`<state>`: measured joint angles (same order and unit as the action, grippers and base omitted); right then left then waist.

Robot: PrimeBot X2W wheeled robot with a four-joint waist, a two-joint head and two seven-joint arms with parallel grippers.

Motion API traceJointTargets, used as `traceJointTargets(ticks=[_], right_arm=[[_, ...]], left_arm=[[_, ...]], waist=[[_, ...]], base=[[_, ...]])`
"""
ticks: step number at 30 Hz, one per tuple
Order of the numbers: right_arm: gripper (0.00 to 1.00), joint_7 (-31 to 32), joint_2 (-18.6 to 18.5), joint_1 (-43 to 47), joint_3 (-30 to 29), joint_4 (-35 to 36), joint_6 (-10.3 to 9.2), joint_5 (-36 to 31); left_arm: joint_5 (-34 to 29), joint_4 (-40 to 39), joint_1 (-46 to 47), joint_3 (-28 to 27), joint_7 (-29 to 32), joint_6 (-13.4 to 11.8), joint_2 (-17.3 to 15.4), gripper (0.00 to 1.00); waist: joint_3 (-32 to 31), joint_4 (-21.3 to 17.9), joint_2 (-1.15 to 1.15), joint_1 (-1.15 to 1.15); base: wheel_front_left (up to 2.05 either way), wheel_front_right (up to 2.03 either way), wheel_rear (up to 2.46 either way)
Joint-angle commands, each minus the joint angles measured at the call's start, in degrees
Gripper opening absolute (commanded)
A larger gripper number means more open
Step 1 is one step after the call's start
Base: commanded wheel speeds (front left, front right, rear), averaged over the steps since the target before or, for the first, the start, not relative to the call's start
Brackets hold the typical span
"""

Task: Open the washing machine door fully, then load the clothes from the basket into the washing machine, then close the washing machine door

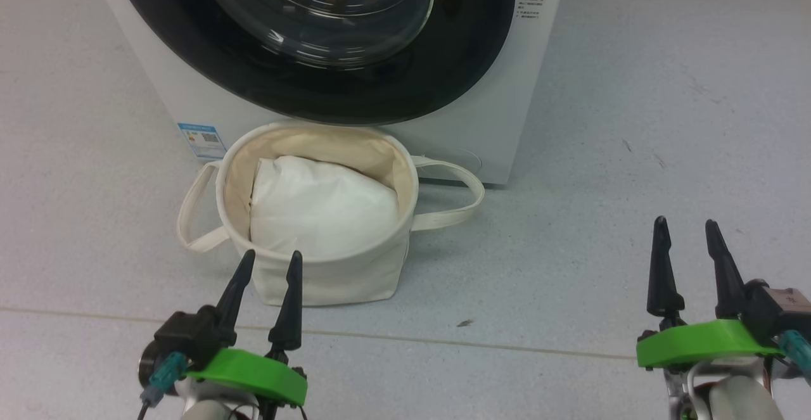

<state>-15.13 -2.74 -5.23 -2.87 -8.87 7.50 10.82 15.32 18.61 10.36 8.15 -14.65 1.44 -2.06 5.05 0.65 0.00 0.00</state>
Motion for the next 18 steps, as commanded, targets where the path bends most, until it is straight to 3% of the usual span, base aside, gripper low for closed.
traceJointTargets(ticks=[1, 18], right_arm=[[1.0, 0.13, -0.14, -0.59, 1.13, 1.42, -0.01, -0.28], [1.0, 0.13, -0.14, -0.77, 1.51, 0.22, -0.01, 1.54]], left_arm=[[0.51, -1.74, 0.76, -1.67, -0.35, -0.4, -0.82, 1.0], [0.61, -1.41, 0.8, -1.76, -0.35, -0.54, -0.82, 1.0]], waist=[[-0.04, 0.03, 0.0, 0.0], [-0.13, 0.57, 0.0, 0.0]], base=[[0.0, 0.0, 0.0], [0.0, 0.0, 0.0]])
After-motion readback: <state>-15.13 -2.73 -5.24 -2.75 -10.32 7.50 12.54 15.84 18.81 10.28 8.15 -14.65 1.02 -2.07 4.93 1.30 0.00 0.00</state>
